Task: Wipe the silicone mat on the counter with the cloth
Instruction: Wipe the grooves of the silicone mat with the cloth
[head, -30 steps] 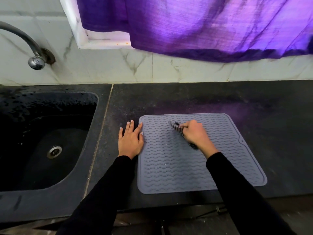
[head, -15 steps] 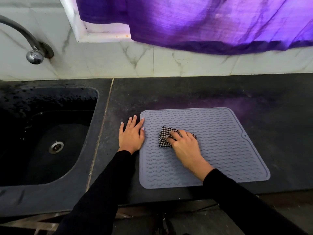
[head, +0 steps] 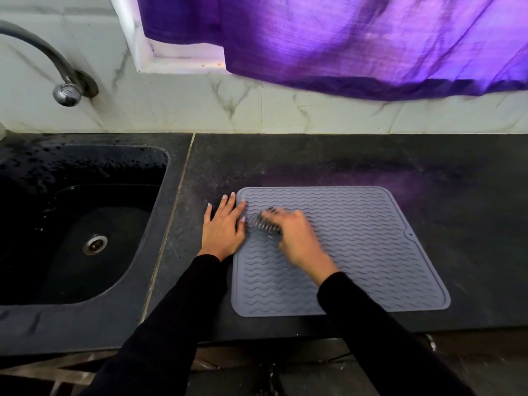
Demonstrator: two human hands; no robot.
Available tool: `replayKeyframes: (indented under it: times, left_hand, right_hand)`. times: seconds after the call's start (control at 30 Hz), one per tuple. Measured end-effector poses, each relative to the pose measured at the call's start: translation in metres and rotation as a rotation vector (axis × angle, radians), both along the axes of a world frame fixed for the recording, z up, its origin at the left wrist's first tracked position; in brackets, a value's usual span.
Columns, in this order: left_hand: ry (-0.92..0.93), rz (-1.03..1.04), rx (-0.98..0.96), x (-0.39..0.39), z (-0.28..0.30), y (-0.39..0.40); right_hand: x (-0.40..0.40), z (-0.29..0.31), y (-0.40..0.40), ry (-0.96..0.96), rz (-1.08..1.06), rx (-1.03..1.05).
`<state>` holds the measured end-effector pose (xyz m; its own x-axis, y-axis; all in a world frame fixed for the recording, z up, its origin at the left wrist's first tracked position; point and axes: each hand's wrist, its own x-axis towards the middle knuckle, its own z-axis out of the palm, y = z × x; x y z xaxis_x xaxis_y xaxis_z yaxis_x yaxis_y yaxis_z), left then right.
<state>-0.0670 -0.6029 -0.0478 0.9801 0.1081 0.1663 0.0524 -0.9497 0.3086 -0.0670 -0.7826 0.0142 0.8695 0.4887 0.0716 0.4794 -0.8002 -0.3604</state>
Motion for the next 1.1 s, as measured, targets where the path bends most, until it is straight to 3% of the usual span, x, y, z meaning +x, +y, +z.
replayKeyframes:
  times: [0.1,0.33,0.4,0.53,0.63,0.77,0.9,1.1]
  left_hand:
    - [0.041,-0.038,0.09,0.001,-0.001,0.0]
    - [0.072,-0.01,0.025,-0.001,-0.001,0.0]
    - [0.073,-0.014,0.017,-0.001,-0.001,-0.002]
    - [0.072,-0.002,0.012,-0.001,0.001,-0.003]
    - [0.054,0.005,0.014,-0.001,0.001,-0.003]
    - [0.021,0.009,0.01,-0.001,0.002,-0.003]
    - [0.059,0.019,0.018,-0.001,0.001,-0.002]
    - [0.086,0.016,0.023,-0.001,0.002,-0.001]
  right_hand:
    - [-0.006,-0.009,0.006,-0.087,0.072,-0.214]
    - [0.008,0.0,-0.018,-0.146,-0.098,-0.459]
    - [0.019,0.011,-0.021,-0.027,-0.229,-0.408]
    - [0.044,0.031,-0.019,0.26,-0.428,0.034]
    - [0.032,0.026,0.006,0.137,-0.251,0.089]
    - [0.012,0.002,0.025,-0.05,-0.039,-0.246]
    - [0.009,0.001,0.027,-0.158,-0.052,-0.369]
    - [0.01,0.004,0.013,-0.142,-0.105,-0.46]
